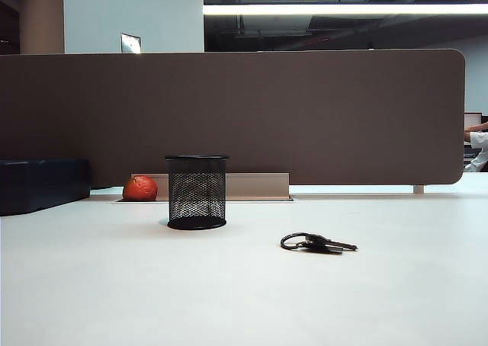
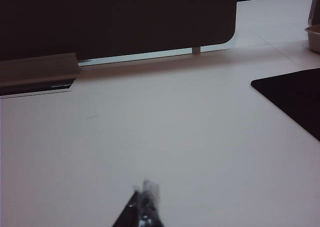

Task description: Pick up a bunch of keys from the table, then put them into the black basket.

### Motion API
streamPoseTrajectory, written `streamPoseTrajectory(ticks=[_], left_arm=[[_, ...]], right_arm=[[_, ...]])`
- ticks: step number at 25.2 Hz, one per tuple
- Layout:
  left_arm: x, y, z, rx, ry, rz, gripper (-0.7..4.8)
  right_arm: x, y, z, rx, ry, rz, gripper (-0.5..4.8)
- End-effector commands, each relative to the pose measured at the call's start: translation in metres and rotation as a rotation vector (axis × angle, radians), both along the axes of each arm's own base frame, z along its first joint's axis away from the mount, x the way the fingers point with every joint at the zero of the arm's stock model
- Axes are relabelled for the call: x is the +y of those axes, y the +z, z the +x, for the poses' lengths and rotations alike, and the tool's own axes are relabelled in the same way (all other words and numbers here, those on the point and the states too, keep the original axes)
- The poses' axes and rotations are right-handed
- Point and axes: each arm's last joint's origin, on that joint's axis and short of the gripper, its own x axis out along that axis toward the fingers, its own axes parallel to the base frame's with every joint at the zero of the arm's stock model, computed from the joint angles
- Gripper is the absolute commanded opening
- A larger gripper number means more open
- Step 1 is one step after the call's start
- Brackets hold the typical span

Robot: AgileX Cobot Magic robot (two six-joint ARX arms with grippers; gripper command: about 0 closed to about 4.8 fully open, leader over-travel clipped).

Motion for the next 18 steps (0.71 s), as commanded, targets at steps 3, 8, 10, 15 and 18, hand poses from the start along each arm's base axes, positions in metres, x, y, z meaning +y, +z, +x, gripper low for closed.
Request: streamPoseTrajectory(ticks=[3, 8, 10, 15, 18], left_arm=[[-0.0001, 0.0024, -0.0003, -0.013, -0.003, 0.000, 0.25], [-0.0001, 0.0024, -0.0003, -0.013, -0.003, 0.000, 0.19], [-0.0001, 0.0024, -0.0003, -0.013, -0.003, 0.000, 0.16], [-0.0001, 0.0024, -0.0003, -0.013, -0.003, 0.000, 0.09], [0.0000, 0.0024, -0.0003, -0.013, -0.003, 0.000, -0.06]], right_arm=[[0.0000, 0.0019, 0.0000, -0.018, 0.000, -0.002, -0.09], [0.0000, 0.0019, 0.0000, -0.018, 0.000, -0.002, -0.09], [0.0000, 0.0020, 0.0000, -0.019, 0.000, -0.002, -0.09], [0.0000, 0.0020, 0.0000, -0.019, 0.000, -0.002, -0.09], [0.0000, 0.0020, 0.0000, -0.019, 0.000, -0.002, -0.09]])
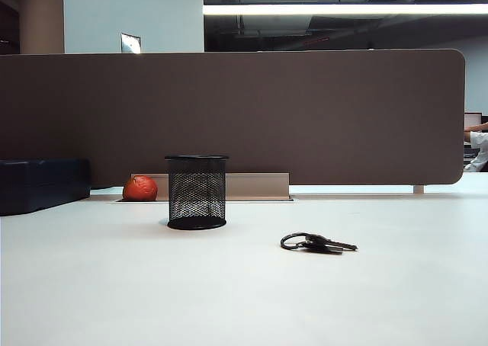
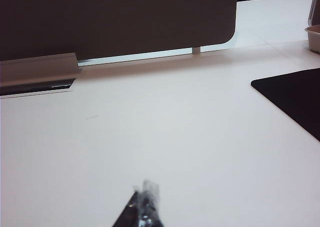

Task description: Pick up a bunch of keys from the table, then put them into the black basket.

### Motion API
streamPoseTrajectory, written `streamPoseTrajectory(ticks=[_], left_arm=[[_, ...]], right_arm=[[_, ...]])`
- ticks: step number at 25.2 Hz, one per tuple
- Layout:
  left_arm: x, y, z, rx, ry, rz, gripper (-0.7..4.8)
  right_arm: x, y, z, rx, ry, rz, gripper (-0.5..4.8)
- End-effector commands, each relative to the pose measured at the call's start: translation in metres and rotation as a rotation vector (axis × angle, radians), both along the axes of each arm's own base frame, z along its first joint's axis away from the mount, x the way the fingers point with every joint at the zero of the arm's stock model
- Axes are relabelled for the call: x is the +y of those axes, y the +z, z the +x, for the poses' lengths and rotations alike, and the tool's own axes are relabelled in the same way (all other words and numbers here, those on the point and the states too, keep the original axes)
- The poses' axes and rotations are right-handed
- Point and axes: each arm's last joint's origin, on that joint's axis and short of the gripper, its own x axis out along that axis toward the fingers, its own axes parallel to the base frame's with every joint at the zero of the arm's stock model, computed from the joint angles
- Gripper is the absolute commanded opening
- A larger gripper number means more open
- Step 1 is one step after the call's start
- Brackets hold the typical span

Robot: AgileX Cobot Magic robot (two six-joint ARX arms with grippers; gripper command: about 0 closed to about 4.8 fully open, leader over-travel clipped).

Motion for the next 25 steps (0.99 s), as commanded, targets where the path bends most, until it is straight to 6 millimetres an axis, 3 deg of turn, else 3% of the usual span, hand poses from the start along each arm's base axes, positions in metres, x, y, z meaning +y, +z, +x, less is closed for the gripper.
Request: streamPoseTrajectory(ticks=[1, 18, 23, 25], left_arm=[[0.000, 0.002, 0.000, -0.013, -0.003, 0.001, -0.06], [0.000, 0.003, 0.000, -0.015, -0.003, 0.001, -0.06], [0.000, 0.008, -0.001, -0.033, -0.004, 0.000, -0.04], [0.000, 0.014, -0.003, -0.050, -0.004, 0.000, 0.32]], right_arm=[[0.000, 0.002, 0.000, -0.019, 0.000, -0.002, -0.09], [0.000, 0.006, -0.001, -0.034, 0.003, 0.017, -0.09], [0.000, 0.026, -0.005, -0.098, 0.007, 0.018, -0.09], [0.000, 0.042, -0.009, -0.146, 0.012, 0.044, -0.09]])
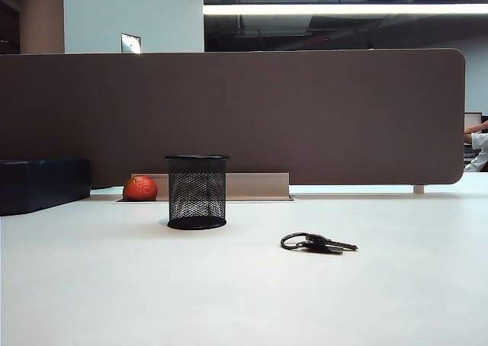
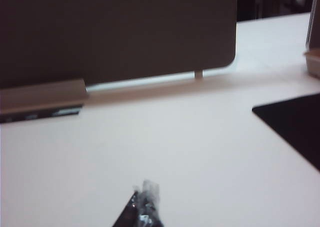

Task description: Pick up a bunch of keys from the table, then put them into the black basket.

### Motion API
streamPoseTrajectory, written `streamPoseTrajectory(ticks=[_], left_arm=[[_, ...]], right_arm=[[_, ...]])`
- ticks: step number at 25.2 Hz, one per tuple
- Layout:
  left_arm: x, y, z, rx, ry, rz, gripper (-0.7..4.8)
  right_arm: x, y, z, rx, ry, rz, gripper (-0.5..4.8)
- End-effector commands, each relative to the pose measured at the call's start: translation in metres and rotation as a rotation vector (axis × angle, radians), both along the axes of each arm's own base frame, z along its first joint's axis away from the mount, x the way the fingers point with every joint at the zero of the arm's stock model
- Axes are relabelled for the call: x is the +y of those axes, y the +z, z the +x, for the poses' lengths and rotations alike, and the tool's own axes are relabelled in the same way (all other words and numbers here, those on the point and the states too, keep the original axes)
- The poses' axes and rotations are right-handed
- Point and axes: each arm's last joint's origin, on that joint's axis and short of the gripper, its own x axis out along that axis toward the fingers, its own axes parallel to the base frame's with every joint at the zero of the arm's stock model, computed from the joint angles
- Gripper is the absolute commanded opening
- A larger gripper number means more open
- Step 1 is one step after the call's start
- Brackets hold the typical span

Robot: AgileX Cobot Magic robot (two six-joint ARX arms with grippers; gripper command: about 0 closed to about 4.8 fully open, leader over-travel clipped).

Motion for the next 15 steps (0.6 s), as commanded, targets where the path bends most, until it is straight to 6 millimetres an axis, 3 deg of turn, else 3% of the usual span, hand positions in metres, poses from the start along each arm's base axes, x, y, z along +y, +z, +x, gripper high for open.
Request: streamPoseTrajectory(ticks=[1, 4, 11, 15], left_arm=[[0.000, 0.009, -0.002, -0.036, -0.004, 0.001, 0.45], [0.000, 0.018, -0.004, -0.061, -0.011, 0.001, 0.93], [-0.002, 0.049, -0.014, -0.138, -0.080, 0.007, 0.93], [-0.004, 0.078, -0.027, -0.167, -0.163, 0.016, 0.93]], right_arm=[[0.001, 0.021, -0.005, -0.077, 0.019, 0.031, -0.09], [0.001, 0.035, -0.011, -0.101, 0.045, 0.035, -0.09], [0.001, 0.066, -0.028, -0.081, 0.057, 0.047, -0.09], [0.003, 0.099, -0.040, -0.048, 0.100, 0.045, -0.09]])
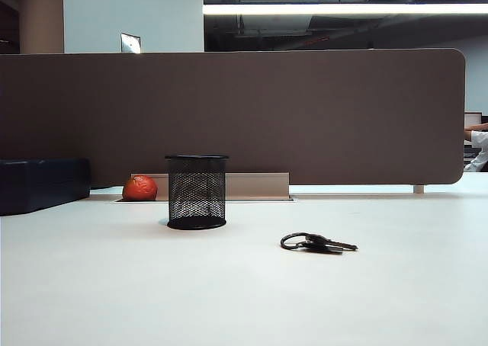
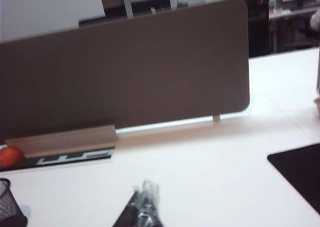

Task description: Pick up a bunch of keys from the table, then put them into the black basket.

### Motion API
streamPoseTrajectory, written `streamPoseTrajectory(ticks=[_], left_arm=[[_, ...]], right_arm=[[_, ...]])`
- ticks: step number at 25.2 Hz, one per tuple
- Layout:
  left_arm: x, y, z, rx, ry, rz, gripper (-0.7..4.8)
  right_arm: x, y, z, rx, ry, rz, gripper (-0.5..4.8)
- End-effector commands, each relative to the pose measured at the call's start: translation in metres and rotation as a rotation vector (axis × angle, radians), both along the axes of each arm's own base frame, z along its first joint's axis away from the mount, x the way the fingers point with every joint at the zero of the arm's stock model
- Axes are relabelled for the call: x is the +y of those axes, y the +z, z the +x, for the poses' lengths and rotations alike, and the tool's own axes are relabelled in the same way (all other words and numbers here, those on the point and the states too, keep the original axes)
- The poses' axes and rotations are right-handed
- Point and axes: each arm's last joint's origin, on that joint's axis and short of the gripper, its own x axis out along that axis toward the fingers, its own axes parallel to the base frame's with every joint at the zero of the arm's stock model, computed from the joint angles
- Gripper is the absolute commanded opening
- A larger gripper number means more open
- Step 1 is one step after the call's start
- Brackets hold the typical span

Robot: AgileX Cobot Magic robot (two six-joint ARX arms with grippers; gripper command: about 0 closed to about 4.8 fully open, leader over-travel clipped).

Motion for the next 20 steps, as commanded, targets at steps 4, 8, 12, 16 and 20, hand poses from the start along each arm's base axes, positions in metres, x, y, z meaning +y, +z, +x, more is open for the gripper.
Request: streamPoseTrajectory(ticks=[4, 8, 12, 16, 20], left_arm=[[-0.003, 0.028, -0.011, 0.013, -0.106, 0.019, 0.94], [-0.006, 0.049, -0.010, 0.057, -0.206, 0.031, 0.95], [-0.008, 0.063, -0.004, 0.092, -0.298, 0.034, 1.46], [-0.010, 0.071, 0.009, 0.153, -0.367, 0.011, 1.62], [-0.010, 0.070, 0.018, 0.197, -0.381, 0.005, 1.67]], right_arm=[[0.004, 0.040, -0.004, 0.131, 0.138, -0.005, -0.09], [0.006, 0.076, 0.007, 0.261, 0.214, 0.016, -0.09], [0.009, 0.099, 0.021, 0.364, 0.299, 0.088, 0.14], [0.014, 0.116, 0.048, 0.469, 0.467, 0.125, 2.02], [0.016, 0.115, 0.073, 0.550, 0.559, 0.166, 2.96]])
